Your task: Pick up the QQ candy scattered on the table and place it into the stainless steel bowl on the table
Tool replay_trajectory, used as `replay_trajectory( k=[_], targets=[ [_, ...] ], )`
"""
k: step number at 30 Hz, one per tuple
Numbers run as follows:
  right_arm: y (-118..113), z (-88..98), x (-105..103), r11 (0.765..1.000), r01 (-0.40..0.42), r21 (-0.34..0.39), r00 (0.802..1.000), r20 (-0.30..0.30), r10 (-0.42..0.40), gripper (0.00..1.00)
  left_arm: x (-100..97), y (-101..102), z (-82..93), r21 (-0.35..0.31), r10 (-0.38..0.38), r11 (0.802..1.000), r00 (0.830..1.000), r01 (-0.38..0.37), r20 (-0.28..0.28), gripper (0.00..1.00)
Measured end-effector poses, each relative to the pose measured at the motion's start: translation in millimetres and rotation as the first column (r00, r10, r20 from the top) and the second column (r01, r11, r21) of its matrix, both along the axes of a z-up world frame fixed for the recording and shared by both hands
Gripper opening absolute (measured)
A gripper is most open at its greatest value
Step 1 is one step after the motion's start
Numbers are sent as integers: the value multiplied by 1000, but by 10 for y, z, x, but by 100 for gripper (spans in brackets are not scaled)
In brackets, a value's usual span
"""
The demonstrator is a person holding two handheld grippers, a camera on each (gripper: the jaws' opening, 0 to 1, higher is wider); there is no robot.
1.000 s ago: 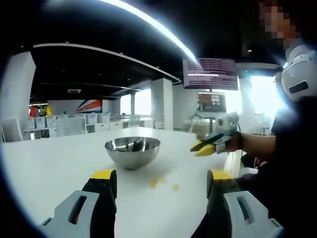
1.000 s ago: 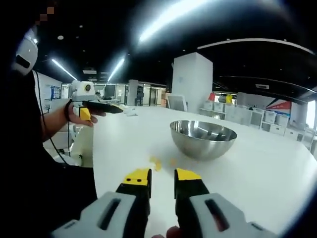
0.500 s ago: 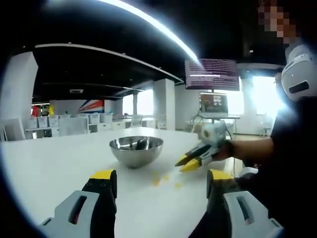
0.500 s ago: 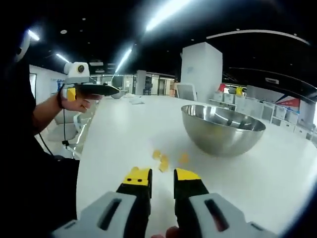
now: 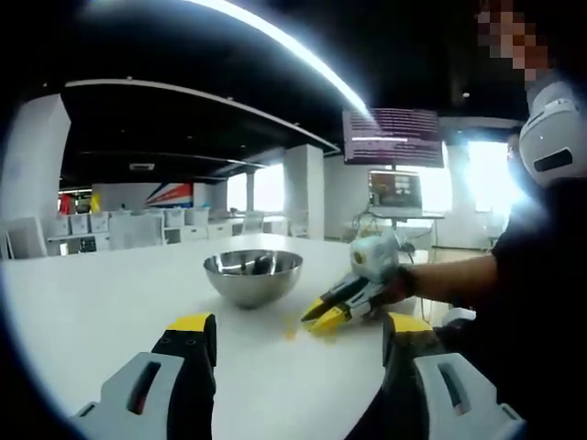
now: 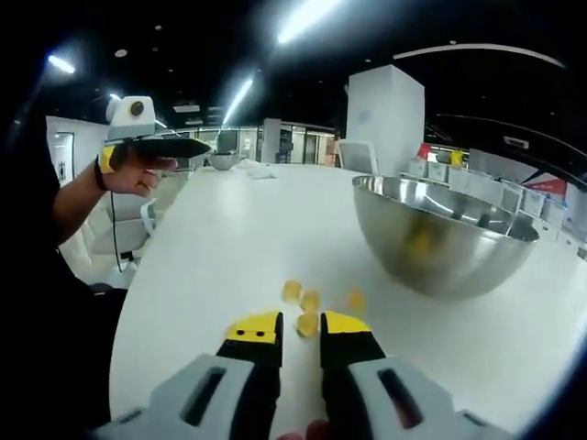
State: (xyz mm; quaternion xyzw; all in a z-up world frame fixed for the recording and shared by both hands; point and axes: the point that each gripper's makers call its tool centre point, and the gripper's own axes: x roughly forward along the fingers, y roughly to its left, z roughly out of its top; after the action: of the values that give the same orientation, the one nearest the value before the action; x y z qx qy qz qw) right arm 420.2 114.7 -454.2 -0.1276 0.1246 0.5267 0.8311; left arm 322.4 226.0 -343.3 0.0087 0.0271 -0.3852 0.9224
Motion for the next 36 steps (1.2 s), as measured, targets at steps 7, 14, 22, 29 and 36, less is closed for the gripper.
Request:
replay_trajectory(
  k=[7,14,22,29,36],
  targets=[
    [-16,-25,29,1000,5,-11,1000,-5,-5,14,26,2,2,1,1,1000,1000,-1,0,75],
    [-21,-25,52,1000,13,-5,1000,-10,-13,10,39,-16,17,-1,-1,1000,1000,1,4,75],
    [-34,10,27,1000,5,2,1000,-7,-5,9,34,-57,9,2,-6,1000,1000,6,3,75],
    [-187,305,-108,999,-9,40,1000,19,8,9,50,-69,20,4,-5,1000,1000,5,4,75],
    [-527,614,-329,998,-13,55,998,63,10,9,50,-100,20,3,-9,1000,1000,9,4,75]
  ],
)
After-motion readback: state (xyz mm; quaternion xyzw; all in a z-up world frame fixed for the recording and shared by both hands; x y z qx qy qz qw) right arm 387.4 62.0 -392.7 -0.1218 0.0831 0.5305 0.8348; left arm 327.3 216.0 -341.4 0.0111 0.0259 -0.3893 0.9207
